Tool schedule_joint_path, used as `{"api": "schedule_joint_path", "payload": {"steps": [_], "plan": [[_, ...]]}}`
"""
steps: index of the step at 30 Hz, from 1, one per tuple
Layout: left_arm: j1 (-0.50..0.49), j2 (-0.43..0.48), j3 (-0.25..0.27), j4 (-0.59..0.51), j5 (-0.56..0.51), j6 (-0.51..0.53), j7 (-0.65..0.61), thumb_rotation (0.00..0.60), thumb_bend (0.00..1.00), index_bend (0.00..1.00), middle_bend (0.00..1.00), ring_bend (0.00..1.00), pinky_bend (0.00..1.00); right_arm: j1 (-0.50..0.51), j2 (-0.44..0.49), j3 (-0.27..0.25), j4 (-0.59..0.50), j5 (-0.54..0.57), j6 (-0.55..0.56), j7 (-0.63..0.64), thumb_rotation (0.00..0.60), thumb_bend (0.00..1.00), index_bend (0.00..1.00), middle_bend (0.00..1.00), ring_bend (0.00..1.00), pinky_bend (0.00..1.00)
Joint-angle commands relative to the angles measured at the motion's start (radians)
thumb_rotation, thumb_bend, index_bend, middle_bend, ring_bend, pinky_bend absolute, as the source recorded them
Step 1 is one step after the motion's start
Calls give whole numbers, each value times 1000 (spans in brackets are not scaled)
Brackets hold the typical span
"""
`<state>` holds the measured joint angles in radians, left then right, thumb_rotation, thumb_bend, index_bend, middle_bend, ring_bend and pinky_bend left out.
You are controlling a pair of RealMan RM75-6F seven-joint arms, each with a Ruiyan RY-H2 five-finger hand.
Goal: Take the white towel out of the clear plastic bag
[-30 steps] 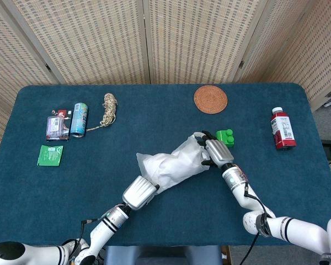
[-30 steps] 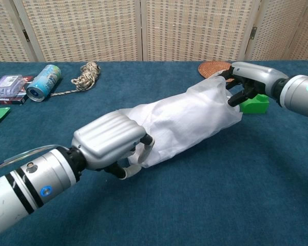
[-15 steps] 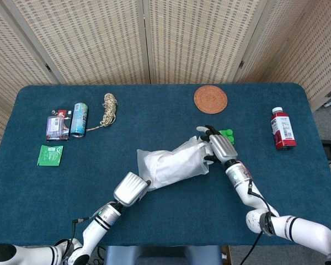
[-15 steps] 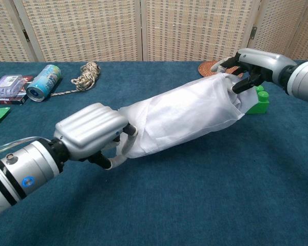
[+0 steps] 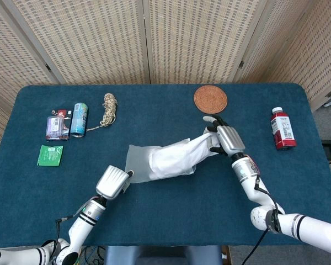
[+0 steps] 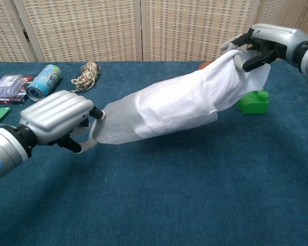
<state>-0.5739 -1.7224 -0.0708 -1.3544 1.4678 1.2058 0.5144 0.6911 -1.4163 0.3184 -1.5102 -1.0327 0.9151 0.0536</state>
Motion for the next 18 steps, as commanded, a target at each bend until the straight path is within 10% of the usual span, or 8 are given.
{"api": "schedule_joint_path", "payload": {"steps": [1,18], "plan": [[20,30,-3,0,-13,17,-14,600,391,645,1000,1000,1000,-8,20,14,-14,3,14,13,600,661,736,154,0,149],[113,174,-3,32,-69,71,-89,600,390,631,1000,1000,1000,-28,97,32,-73,-5,47,32,600,656,736,160,0,149]]}}
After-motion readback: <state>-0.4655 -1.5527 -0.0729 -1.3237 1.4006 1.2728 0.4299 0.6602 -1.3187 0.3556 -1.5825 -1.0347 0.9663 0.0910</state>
